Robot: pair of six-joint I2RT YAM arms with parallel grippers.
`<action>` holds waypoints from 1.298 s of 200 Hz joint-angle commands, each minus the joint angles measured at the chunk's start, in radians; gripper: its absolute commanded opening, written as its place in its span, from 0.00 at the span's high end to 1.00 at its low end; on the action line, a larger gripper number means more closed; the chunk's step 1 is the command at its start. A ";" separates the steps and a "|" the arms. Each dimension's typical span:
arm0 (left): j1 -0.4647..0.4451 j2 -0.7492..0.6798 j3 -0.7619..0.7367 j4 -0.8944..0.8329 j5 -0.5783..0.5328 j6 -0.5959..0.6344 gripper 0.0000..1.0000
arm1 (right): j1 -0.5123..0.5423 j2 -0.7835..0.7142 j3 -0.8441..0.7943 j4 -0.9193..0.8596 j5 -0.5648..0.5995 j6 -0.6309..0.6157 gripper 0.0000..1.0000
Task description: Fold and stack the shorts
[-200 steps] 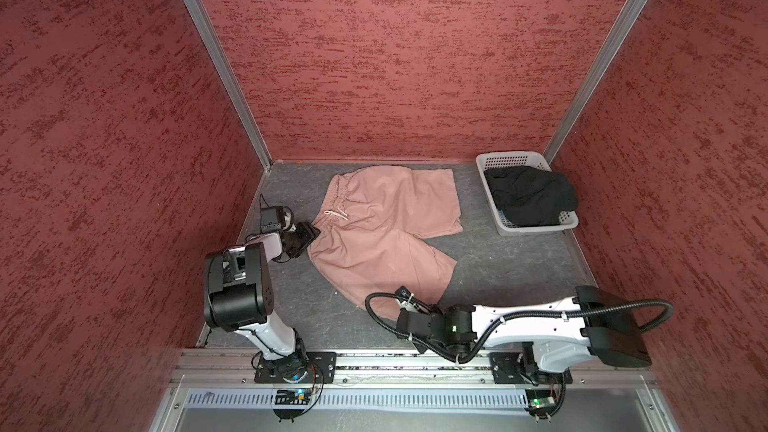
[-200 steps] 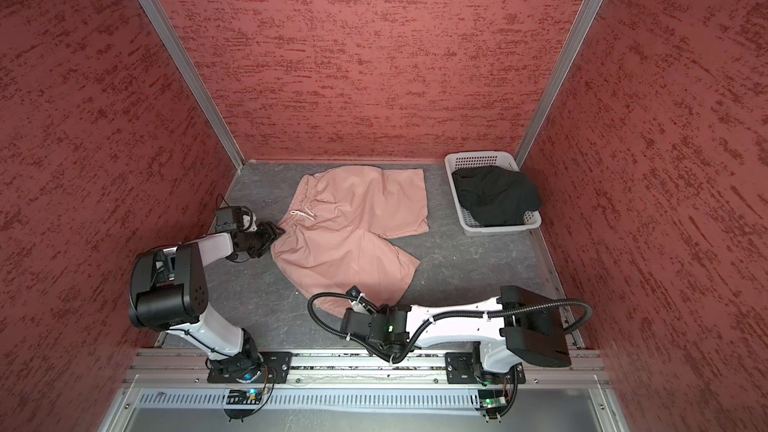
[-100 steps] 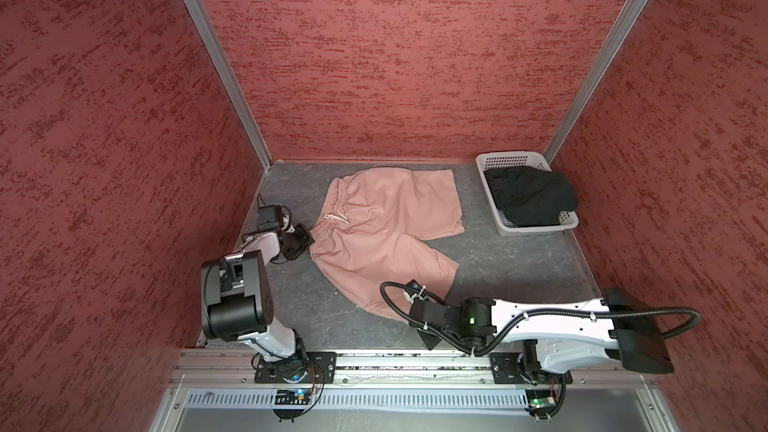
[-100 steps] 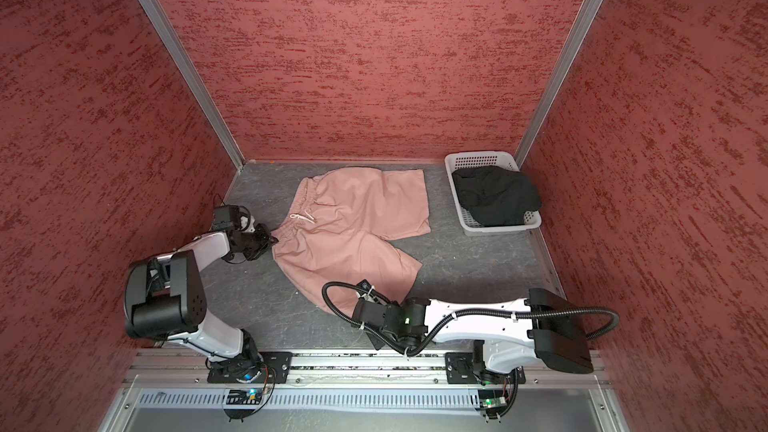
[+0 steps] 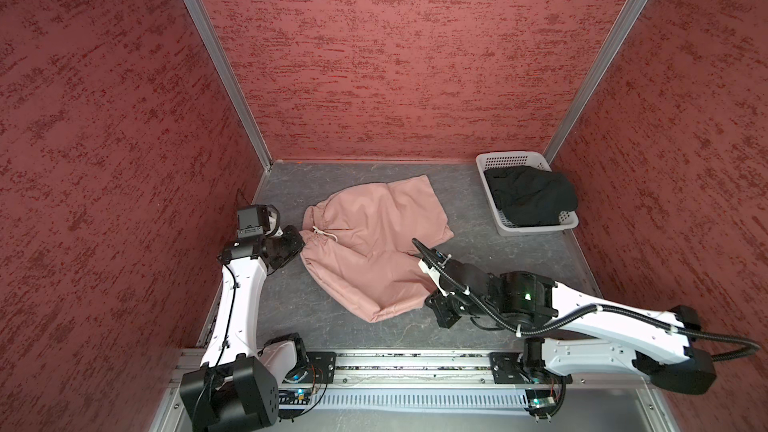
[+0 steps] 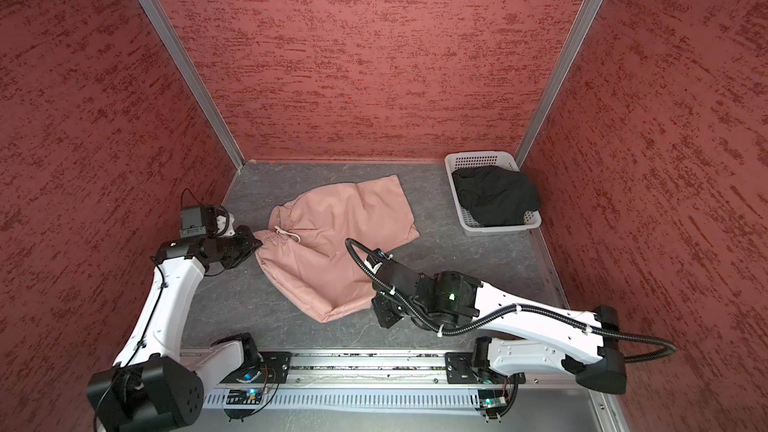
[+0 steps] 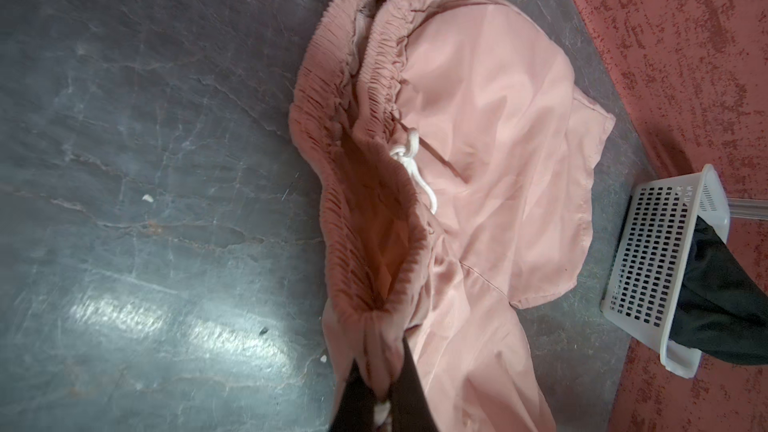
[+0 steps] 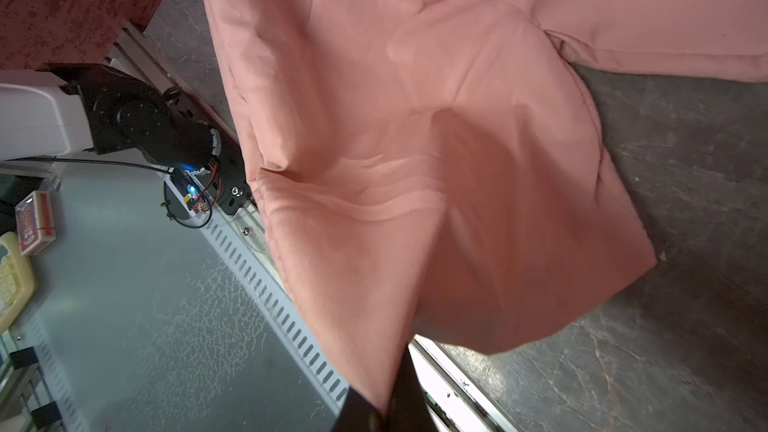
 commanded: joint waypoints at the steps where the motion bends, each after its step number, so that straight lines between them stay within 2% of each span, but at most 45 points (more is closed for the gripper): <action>1: 0.011 -0.013 0.027 -0.147 -0.016 0.054 1.00 | -0.013 -0.005 0.029 -0.142 0.013 -0.009 1.00; 24: 0.044 -0.027 0.047 -0.163 -0.027 0.068 1.00 | -0.048 -0.014 0.056 -0.191 0.113 -0.027 1.00; 44: 0.067 -0.017 0.061 -0.148 -0.021 0.076 1.00 | -0.108 -0.020 0.065 -0.166 0.173 -0.096 1.00; 61: 0.078 0.012 0.081 -0.128 -0.020 0.082 1.00 | -0.165 -0.020 0.071 -0.136 0.232 -0.174 1.00; 85: 0.082 0.073 0.126 -0.111 -0.014 0.101 1.00 | -0.259 -0.014 0.073 -0.050 0.247 -0.323 1.00; 120: 0.086 0.135 0.185 -0.119 -0.031 0.139 1.00 | -0.407 0.060 0.100 0.097 0.177 -0.521 1.00; 172: 0.084 0.259 0.220 -0.086 0.009 0.153 0.99 | -0.609 0.295 0.237 0.226 0.067 -0.742 1.00; 218: 0.082 0.431 0.338 -0.144 -0.026 0.214 1.00 | -0.701 0.509 0.411 0.275 0.007 -0.845 1.00; 259: 0.071 0.569 0.472 -0.130 -0.046 0.195 1.00 | -0.741 0.671 0.535 0.302 -0.016 -0.891 1.00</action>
